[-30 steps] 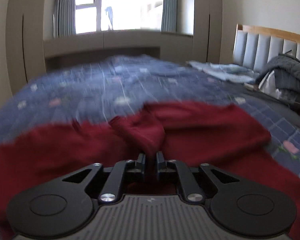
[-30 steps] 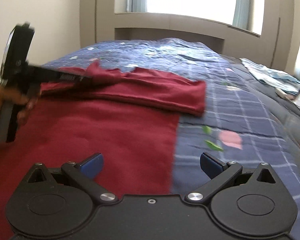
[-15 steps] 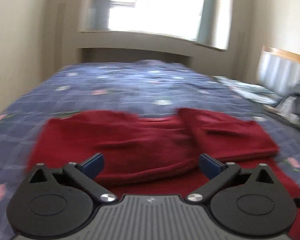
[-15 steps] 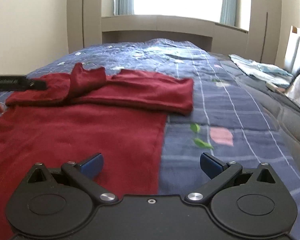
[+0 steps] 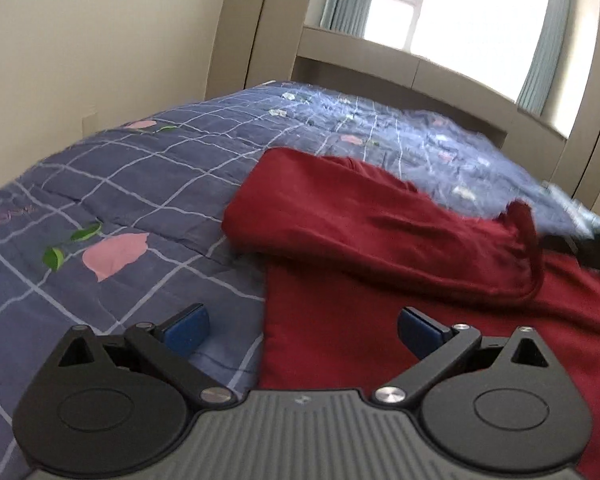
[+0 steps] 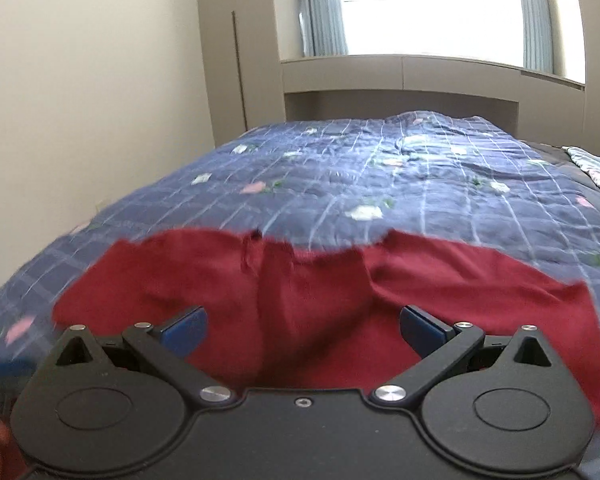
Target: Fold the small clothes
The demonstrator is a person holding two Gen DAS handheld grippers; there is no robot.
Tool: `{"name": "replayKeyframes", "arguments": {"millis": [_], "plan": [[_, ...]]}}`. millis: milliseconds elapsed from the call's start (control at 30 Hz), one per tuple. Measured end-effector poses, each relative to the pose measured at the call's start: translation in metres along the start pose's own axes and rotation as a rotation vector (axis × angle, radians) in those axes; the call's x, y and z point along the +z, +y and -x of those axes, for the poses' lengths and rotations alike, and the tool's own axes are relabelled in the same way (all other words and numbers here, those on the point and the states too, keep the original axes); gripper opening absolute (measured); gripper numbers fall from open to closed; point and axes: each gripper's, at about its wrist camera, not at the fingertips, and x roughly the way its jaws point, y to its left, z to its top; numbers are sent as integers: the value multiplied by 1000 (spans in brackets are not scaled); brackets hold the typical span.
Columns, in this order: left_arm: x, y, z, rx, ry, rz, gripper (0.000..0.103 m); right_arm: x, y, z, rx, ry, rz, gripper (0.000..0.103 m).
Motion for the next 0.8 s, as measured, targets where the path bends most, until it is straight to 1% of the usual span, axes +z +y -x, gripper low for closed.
{"name": "replayKeyframes", "arguments": {"millis": [67,100,133,167,200,233,267,333,400,467,500,567,633,667,700,733,800], "plan": [[1,-5,-4,19,12,-25,103,6,6,-21,-29,7,-5,92],[-1,-7,-5,23,13,-32,103,8,8,-29,-33,4,-5,81],[-3,-8,-5,24,13,-34,103,9,8,-33,-47,-4,-3,65],[-4,-7,-4,23,12,-33,103,9,7,-34,-74,-13,-6,55],[-5,-7,-4,20,11,-31,103,7,3,-30,-105,-29,-23,35],[-5,-6,-3,17,9,-28,103,3,-3,-22,-125,-49,-47,24],[-5,-6,-2,16,8,-27,103,0,-9,-15,-139,-73,-70,22],[-6,-5,-2,17,8,-28,103,-8,-25,1,-194,-116,-118,18],[-6,-6,-2,18,8,-31,103,-19,-42,14,-231,-124,-178,17],[-5,-4,0,9,5,-24,103,-31,-57,20,-233,-103,-242,17],[-4,0,2,-8,-2,-7,103,-36,-63,22,-232,-95,-265,18],[-1,11,10,-65,-26,48,103,-43,-74,24,-197,-78,-320,25],[7,27,16,-118,-47,106,103,-47,-83,24,-147,-81,-379,56],[13,34,18,-118,-56,117,103,-48,-87,24,-117,-91,-397,61],[21,40,17,-105,-60,115,103,-47,-89,24,-94,-94,-402,67],[30,46,15,-82,-61,107,103,-47,-87,25,-82,-91,-397,70],[50,56,3,-47,-51,101,103,-46,-84,24,-66,-77,-377,70]]}}
